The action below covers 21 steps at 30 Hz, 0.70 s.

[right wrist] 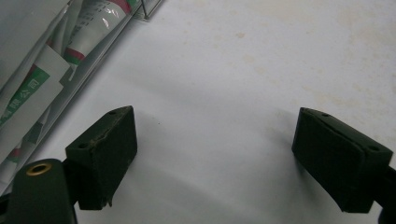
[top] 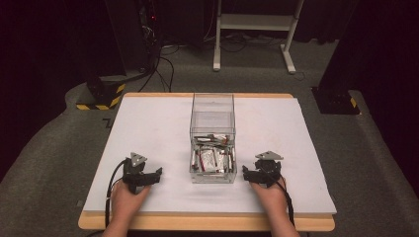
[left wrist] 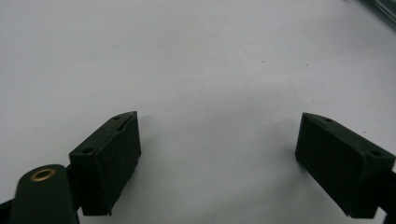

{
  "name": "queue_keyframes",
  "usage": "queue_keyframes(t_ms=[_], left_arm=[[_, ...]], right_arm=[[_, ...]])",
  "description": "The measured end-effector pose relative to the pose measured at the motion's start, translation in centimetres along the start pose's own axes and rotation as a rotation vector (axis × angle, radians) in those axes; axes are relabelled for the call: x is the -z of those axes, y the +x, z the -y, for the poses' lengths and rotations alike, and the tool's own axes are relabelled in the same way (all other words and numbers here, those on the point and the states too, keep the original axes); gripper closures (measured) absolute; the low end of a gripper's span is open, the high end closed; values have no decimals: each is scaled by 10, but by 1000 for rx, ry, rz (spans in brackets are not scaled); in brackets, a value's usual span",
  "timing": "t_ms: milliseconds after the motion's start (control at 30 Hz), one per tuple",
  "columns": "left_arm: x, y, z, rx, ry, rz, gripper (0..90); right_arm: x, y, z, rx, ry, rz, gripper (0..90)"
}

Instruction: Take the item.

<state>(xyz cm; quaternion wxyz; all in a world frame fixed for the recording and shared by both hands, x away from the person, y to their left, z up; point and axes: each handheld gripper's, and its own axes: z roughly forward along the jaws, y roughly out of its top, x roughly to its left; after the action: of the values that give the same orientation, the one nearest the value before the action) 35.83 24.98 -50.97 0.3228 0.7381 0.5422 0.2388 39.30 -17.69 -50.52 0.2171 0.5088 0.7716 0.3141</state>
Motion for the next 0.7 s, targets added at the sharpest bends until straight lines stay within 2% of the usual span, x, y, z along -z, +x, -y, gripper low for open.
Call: queue_keyframes(t_ms=[467, 533, 633, 700], left_arm=[[0, 0, 0, -1, 1, -1, 143], [0, 0, 0, -1, 0, -1, 143], [0, 0, 0, -1, 0, -1, 143], [0, 0, 0, -1, 0, -1, 143]], right_arm=[[0, 1, 0, 7, -2, 6, 143], [2, 0, -1, 15, -4, -1, 201], [4, 0, -1, 25, -13, 6, 206], [6, -1, -1, 21, -14, -6, 200]])
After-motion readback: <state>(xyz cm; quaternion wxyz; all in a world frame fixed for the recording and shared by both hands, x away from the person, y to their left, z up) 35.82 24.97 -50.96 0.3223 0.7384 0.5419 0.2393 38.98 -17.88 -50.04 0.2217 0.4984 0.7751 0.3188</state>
